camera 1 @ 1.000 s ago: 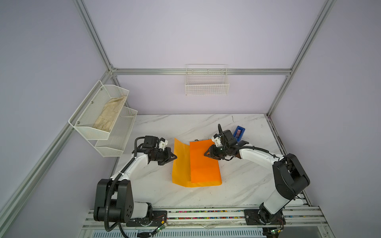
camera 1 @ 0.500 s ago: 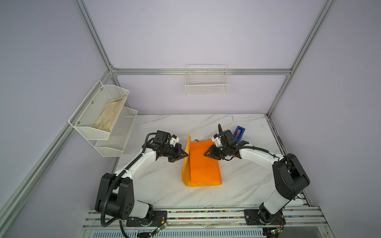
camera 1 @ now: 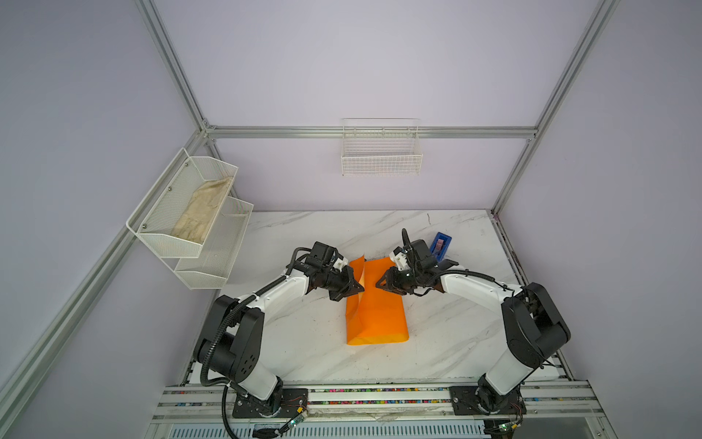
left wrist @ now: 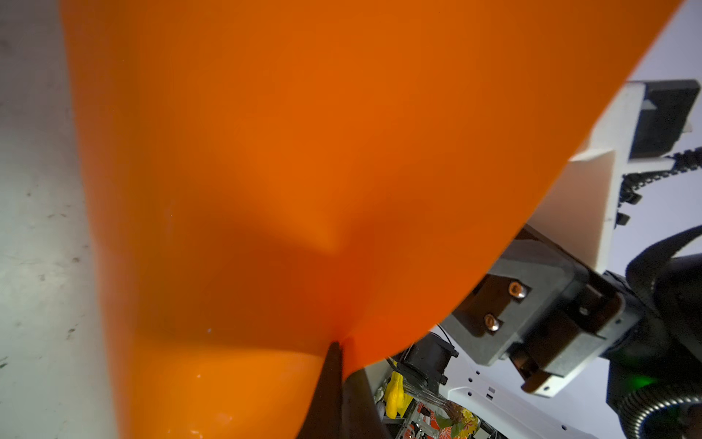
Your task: Wrap the gift box in paper
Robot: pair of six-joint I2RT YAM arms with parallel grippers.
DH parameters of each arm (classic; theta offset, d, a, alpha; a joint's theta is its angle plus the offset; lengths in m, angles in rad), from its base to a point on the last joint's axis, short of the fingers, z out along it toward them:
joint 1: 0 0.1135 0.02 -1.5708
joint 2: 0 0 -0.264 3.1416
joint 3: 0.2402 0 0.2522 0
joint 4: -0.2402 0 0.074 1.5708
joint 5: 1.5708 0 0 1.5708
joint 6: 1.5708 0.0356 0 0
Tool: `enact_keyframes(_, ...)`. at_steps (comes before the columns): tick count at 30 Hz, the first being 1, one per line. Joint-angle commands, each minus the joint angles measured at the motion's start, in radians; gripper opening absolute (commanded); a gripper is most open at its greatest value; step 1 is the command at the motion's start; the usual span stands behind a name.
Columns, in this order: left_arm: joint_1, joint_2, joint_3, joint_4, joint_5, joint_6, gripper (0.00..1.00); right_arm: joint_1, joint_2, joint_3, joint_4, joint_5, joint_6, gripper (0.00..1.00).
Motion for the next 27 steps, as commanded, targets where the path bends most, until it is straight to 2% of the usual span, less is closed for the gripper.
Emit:
enact_keyframes(1, -0.018, 0.008, 0.091, 0.099, -0.017, -0.077, 0.0, 0.012, 0.045, -0.04, -0.062, 0.037, 0.012, 0.37)
enact_keyframes(8, -0.041, 0.05, 0.055, 0.191, -0.031, -0.144, 0.0, 0.017, 0.046, -0.046, -0.051, 0.038, 0.021, 0.37)
enact_keyframes(19, -0.063, 0.14, 0.02, 0.187, 0.001, -0.118, 0.0, 0.018, 0.035, -0.043, -0.056, 0.045, 0.026, 0.37)
enact_keyframes(21, -0.063, 0.141, 0.014, 0.15, -0.03, -0.097, 0.0, 0.018, 0.031, -0.039, -0.062, 0.047, 0.026, 0.38)
enact_keyframes(27, -0.063, 0.149, 0.006, 0.102, -0.043, -0.059, 0.0, 0.001, -0.072, 0.01, -0.137, 0.148, 0.037, 0.46)
